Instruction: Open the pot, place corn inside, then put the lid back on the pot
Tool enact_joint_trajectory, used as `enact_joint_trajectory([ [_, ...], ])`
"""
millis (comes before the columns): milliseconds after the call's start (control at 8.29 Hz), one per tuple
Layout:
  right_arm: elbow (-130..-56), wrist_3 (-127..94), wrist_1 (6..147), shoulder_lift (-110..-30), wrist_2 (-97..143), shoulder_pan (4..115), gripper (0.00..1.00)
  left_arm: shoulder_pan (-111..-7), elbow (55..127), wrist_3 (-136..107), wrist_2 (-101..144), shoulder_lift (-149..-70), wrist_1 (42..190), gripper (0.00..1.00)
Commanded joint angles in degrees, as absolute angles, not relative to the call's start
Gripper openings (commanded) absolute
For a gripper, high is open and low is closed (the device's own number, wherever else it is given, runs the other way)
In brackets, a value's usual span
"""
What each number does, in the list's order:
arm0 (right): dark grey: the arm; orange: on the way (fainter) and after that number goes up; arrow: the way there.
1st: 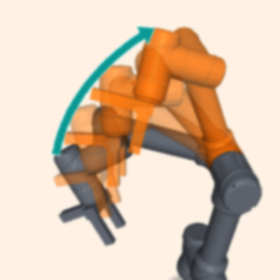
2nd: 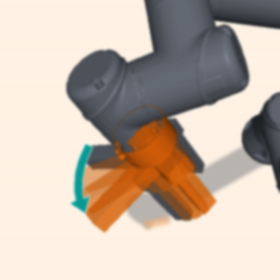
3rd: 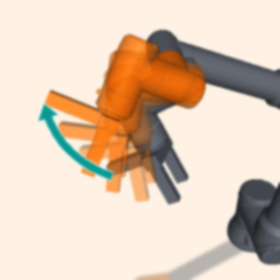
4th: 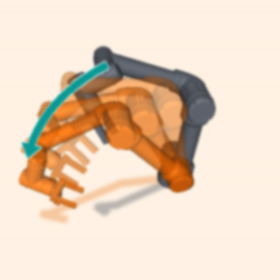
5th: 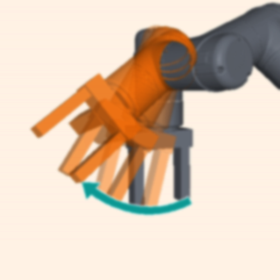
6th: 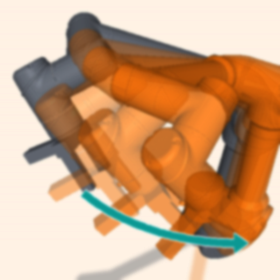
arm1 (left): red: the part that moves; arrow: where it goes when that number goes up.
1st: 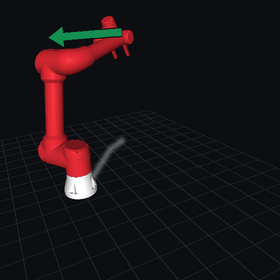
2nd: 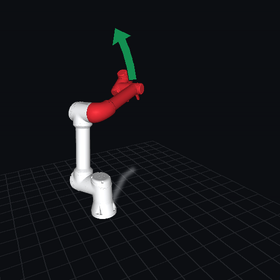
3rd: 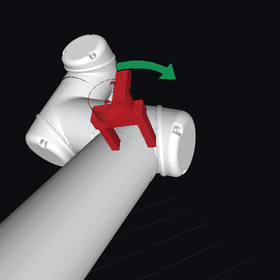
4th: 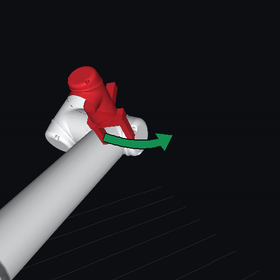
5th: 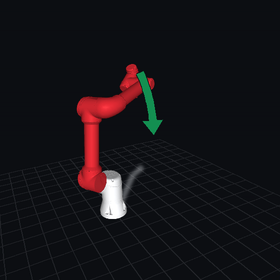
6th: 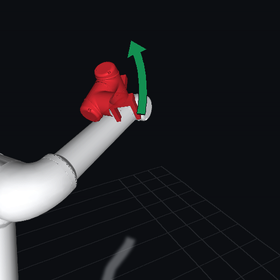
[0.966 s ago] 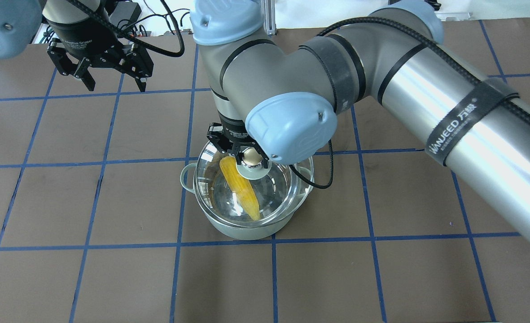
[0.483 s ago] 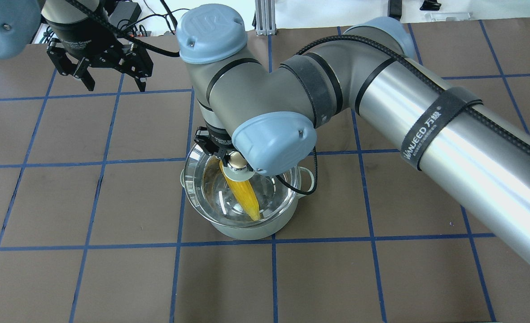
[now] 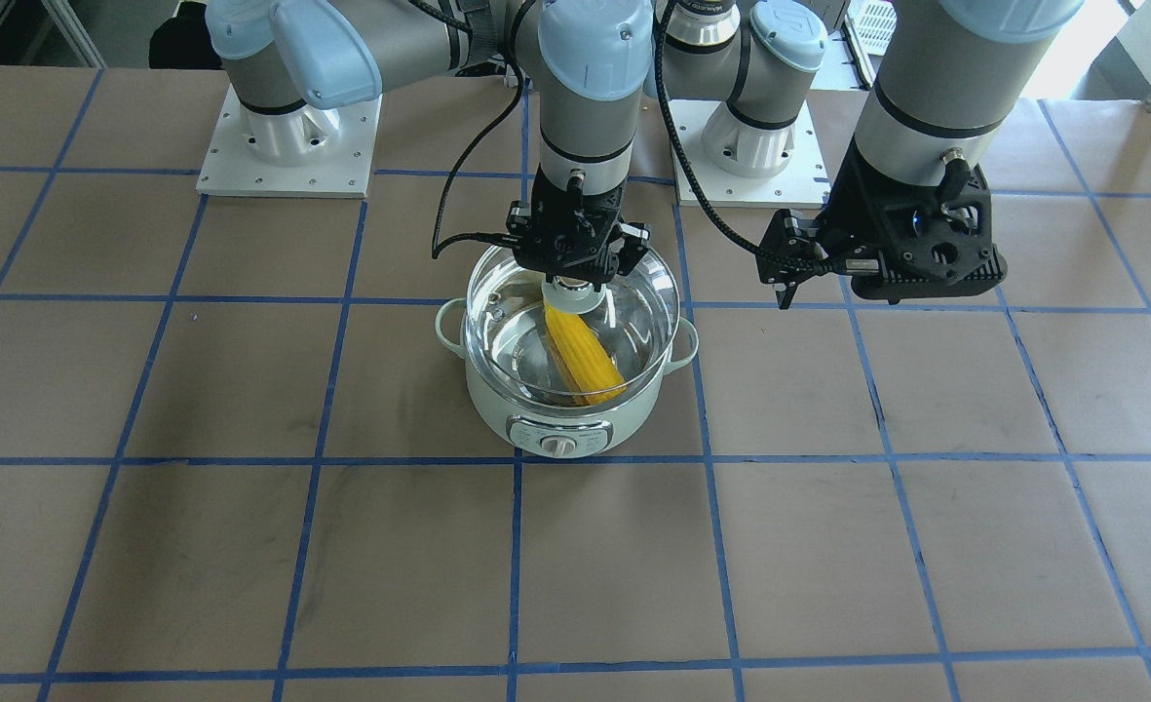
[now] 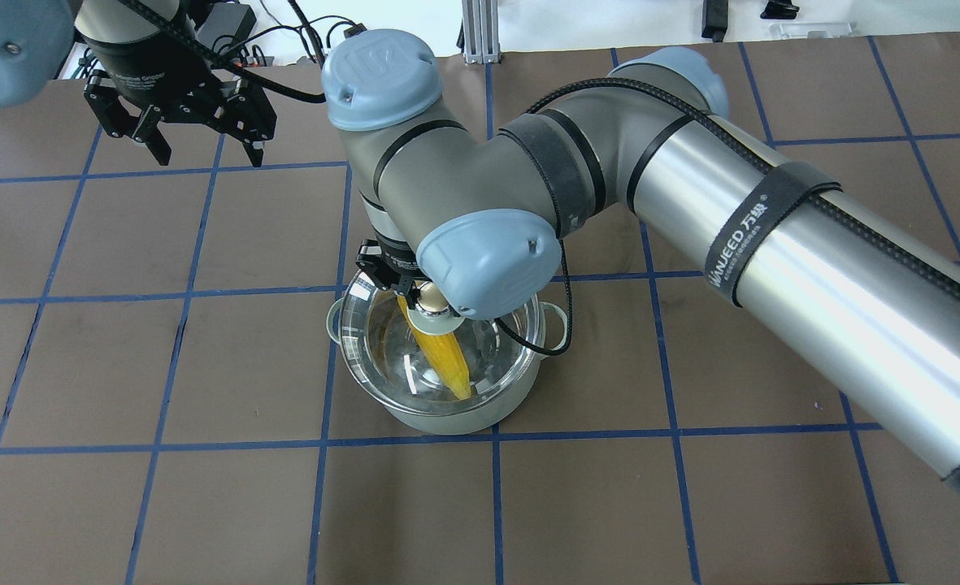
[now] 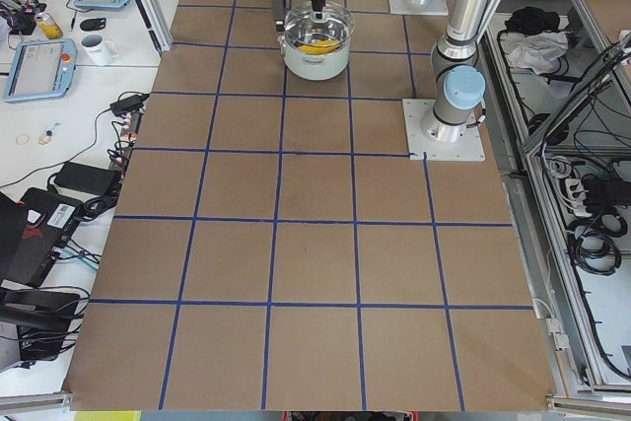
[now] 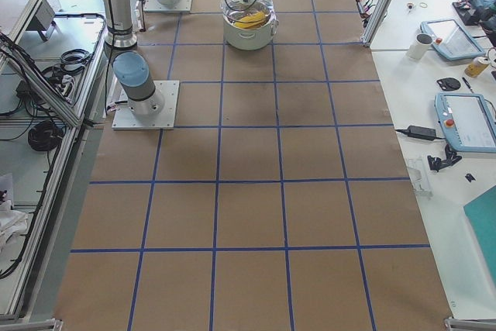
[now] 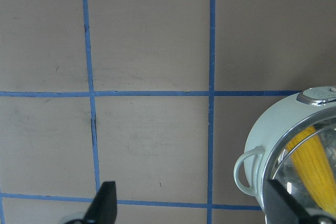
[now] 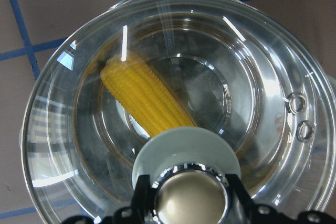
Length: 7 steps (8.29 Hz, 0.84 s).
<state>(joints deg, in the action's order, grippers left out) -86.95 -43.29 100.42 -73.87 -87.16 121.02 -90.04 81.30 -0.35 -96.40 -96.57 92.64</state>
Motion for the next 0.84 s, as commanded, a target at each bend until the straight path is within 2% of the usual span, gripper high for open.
enact_joint_trajectory([
  [0, -88.15, -40.52, 100.46, -73.65, -87.45, 120.41, 0.34, -90.09, 81.30, -0.35, -95.20, -96.50, 92.64, 1.00],
  [724, -88.42, -40.78, 102.03, -73.04, -87.54, 120.41, 0.33, -89.91, 80.95, -0.35, -94.04, -96.24, 92.55, 1.00],
])
